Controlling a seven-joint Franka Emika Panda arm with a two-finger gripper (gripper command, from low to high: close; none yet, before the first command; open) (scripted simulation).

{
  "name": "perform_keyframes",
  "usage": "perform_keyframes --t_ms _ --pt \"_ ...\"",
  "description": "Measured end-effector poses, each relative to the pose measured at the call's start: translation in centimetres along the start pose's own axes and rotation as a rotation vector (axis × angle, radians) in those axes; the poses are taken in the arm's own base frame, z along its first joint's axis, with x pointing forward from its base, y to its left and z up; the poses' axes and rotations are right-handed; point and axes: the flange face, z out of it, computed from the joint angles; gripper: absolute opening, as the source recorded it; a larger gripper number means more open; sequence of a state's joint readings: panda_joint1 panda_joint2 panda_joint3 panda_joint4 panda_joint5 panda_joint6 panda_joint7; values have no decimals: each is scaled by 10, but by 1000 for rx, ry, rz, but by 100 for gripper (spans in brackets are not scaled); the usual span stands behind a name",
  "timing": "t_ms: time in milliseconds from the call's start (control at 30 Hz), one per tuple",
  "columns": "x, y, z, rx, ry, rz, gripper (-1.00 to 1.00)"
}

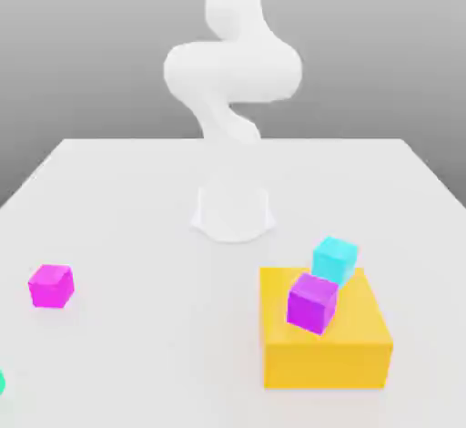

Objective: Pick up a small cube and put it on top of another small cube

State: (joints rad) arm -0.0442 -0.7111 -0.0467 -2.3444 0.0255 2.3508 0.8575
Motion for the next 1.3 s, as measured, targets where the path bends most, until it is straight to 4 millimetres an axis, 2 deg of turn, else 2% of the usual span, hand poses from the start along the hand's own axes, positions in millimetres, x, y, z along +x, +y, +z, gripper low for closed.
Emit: perform_keyframes --t_ms 67,167,267,367,533,600,700,767,1000,1033,1233,1300 --pt "21 33 50 -65 -30 142 0" --pt "42 89 113 -161 -57 343 0" --pt "54 154 166 -261 -68 544 0" --pt "56 225 208 -366 -63 745 0" --pt "36 350 252 -551 -16 1075 0" --pt "25 409 256 -630 28 1227 0" --pt "-5 479 258 -747 91 1413 0" --pt "-15 493 267 -773 103 1436 0" --pt "-37 522 304 -782 107 1442 0" --pt "-40 525 309 -782 105 1444 -100" --pt "-42 526 311 -782 105 1444 -100" --pt "-38 523 306 -782 108 1442 -100"
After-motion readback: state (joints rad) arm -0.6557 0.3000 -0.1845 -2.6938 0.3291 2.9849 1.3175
